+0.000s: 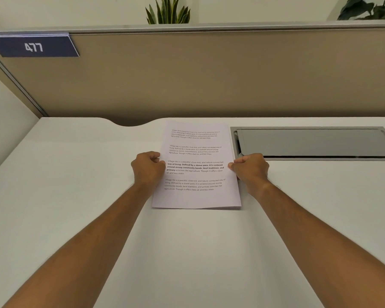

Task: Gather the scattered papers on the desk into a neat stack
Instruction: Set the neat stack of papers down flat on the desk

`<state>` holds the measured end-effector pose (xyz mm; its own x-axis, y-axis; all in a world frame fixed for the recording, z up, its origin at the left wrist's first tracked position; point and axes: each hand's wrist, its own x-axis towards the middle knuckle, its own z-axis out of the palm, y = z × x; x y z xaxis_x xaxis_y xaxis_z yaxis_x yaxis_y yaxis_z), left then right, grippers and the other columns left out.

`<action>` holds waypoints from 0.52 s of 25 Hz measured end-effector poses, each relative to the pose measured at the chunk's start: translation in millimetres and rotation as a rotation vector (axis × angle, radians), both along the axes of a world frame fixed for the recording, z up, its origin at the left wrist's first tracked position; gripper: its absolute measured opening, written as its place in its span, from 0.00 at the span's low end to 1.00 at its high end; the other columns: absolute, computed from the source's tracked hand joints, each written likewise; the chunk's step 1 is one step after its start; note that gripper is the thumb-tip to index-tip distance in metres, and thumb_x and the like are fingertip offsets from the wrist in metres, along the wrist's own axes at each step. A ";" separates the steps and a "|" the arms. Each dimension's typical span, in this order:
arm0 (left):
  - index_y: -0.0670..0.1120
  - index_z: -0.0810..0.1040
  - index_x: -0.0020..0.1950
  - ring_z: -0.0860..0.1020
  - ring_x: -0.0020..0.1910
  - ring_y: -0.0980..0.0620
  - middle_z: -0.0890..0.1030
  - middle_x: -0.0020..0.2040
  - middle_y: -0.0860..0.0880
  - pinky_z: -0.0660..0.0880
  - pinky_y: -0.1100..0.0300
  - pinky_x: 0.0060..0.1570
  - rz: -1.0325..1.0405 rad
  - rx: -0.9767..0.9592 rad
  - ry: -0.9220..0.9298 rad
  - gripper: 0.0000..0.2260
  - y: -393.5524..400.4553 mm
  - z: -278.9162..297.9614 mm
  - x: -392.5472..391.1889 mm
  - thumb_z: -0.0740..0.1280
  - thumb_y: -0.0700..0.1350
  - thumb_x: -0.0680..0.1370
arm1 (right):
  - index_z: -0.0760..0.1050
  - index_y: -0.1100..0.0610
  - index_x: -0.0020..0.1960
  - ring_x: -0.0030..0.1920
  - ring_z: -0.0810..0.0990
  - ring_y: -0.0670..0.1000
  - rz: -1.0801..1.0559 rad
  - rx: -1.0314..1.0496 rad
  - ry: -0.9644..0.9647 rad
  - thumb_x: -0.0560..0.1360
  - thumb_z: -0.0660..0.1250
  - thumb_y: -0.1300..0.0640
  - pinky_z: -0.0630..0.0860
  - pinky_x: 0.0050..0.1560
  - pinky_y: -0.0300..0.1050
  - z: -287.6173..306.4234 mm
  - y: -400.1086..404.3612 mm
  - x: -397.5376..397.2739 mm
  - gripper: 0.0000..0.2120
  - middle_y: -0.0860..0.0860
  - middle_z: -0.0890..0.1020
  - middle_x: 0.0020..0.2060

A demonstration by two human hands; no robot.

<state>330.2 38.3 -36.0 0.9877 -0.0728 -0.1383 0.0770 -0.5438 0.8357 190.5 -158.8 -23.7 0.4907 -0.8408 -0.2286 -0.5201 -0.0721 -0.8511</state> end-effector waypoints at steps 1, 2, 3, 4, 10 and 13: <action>0.41 0.82 0.58 0.79 0.45 0.49 0.80 0.44 0.51 0.74 0.61 0.51 -0.006 0.016 -0.007 0.13 -1.2 -0.8 1.2 0.70 0.37 0.73 | 0.79 0.58 0.36 0.49 0.83 0.57 -0.002 -0.019 0.018 0.70 0.77 0.61 0.81 0.51 0.50 0.3 -1.1 1.3 0.08 0.58 0.85 0.50; 0.40 0.82 0.57 0.79 0.45 0.49 0.81 0.45 0.49 0.73 0.61 0.51 -0.013 0.037 -0.014 0.13 -2.1 -1.5 2.3 0.69 0.37 0.73 | 0.80 0.60 0.38 0.43 0.82 0.55 0.003 -0.032 0.034 0.71 0.76 0.61 0.80 0.47 0.46 0.8 -1.6 2.3 0.06 0.57 0.85 0.47; 0.40 0.82 0.56 0.79 0.45 0.49 0.82 0.46 0.48 0.73 0.61 0.51 -0.021 0.060 -0.020 0.12 -3.1 -2.3 3.3 0.69 0.37 0.73 | 0.81 0.61 0.40 0.38 0.80 0.52 0.010 -0.046 0.051 0.71 0.76 0.60 0.77 0.42 0.42 1.5 -1.5 3.2 0.05 0.55 0.83 0.43; 0.39 0.83 0.55 0.79 0.44 0.49 0.83 0.46 0.46 0.72 0.61 0.50 -0.029 0.079 -0.028 0.12 -4.0 -2.8 4.0 0.68 0.36 0.72 | 0.81 0.63 0.42 0.35 0.77 0.49 0.014 -0.058 0.062 0.71 0.76 0.60 0.74 0.40 0.39 1.3 -1.6 3.8 0.06 0.54 0.81 0.40; 0.37 0.82 0.54 0.80 0.47 0.46 0.84 0.52 0.44 0.77 0.56 0.54 -0.045 0.144 -0.058 0.13 -9.8 -0.9 6.1 0.67 0.36 0.71 | 0.82 0.65 0.44 0.32 0.74 0.46 0.028 -0.132 0.110 0.72 0.75 0.59 0.67 0.33 0.35 -1.2 -3.5 7.6 0.08 0.52 0.81 0.38; 0.40 0.83 0.54 0.81 0.49 0.43 0.82 0.49 0.46 0.77 0.54 0.55 -0.042 0.150 -0.068 0.13 -11.6 0.6 4.7 0.66 0.35 0.71 | 0.82 0.64 0.43 0.29 0.71 0.41 0.029 -0.159 0.116 0.72 0.75 0.58 0.63 0.29 0.32 -3.7 -3.9 8.6 0.08 0.52 0.81 0.38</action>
